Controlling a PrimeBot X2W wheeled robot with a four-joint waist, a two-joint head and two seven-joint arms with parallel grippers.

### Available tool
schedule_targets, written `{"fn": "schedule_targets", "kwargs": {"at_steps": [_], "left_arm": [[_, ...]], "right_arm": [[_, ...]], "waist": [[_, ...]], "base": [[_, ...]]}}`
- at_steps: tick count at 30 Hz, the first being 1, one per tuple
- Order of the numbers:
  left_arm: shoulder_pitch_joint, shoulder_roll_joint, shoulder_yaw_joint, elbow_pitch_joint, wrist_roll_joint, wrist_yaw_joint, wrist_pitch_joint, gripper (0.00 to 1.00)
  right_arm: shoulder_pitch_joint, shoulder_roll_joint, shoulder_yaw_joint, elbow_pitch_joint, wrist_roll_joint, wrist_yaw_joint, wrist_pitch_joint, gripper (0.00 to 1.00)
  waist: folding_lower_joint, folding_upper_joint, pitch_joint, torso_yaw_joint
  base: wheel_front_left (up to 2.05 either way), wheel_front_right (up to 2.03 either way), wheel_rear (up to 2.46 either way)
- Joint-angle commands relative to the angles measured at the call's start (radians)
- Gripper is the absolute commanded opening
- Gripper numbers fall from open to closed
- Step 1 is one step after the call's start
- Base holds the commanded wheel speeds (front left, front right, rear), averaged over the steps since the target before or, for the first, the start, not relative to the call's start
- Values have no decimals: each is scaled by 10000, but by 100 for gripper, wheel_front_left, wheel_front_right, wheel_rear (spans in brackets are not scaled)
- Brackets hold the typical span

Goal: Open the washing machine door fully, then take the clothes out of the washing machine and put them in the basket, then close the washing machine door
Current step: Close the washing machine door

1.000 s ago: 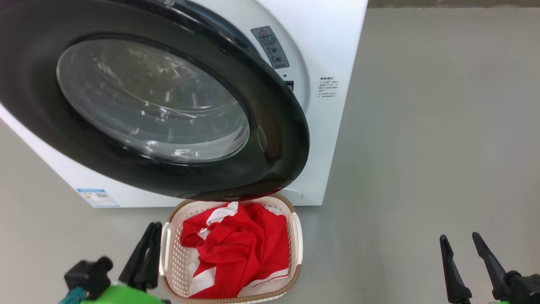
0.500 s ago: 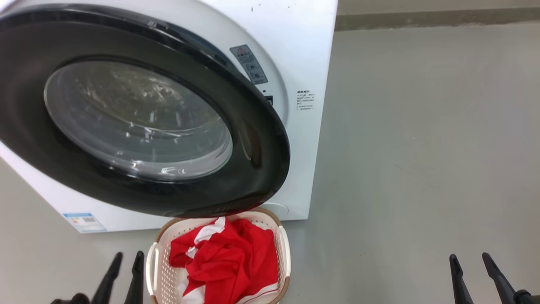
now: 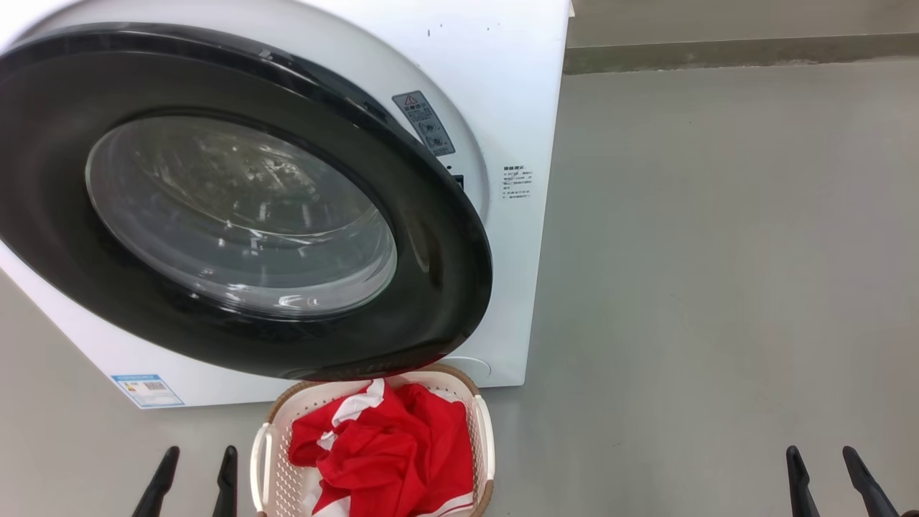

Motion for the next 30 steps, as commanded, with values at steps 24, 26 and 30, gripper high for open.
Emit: {"fn": "schedule_targets", "kwargs": {"at_steps": [24,26,30], "left_arm": [[1,-336,645,-495,365,-56,-80,100],[2,-344,646,-495,364,-56,-80,100],[-8,-368,644,-480,352,-56,-80,100]], "right_arm": [[27,-126,111,-288,57,63,-65,100],[22,-122,123,-282,54,63,-65,100],[-59,-120,172,-255,54,63,-65,100]], "waist": [[0,-1,43,180],[0,-1,38,192],[0,-1,33,236]], "base": [[0,0,0],[0,0,0],[0,0,0]]}}
